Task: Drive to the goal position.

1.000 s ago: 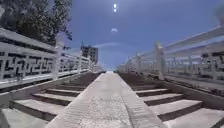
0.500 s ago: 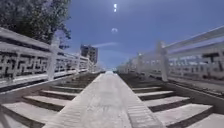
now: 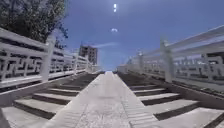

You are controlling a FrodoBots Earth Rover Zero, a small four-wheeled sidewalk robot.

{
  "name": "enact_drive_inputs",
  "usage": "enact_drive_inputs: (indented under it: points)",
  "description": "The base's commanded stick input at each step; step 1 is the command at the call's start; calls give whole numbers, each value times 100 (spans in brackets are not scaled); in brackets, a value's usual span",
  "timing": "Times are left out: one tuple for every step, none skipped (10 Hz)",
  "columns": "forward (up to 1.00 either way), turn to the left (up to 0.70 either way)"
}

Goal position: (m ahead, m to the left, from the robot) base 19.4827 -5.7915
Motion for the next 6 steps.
enact_drive_inputs:
  points:
    - [45,0]
    - [45,0]
    - [45,0]
    - [45,0]
    - [45,0]
    - [45,0]
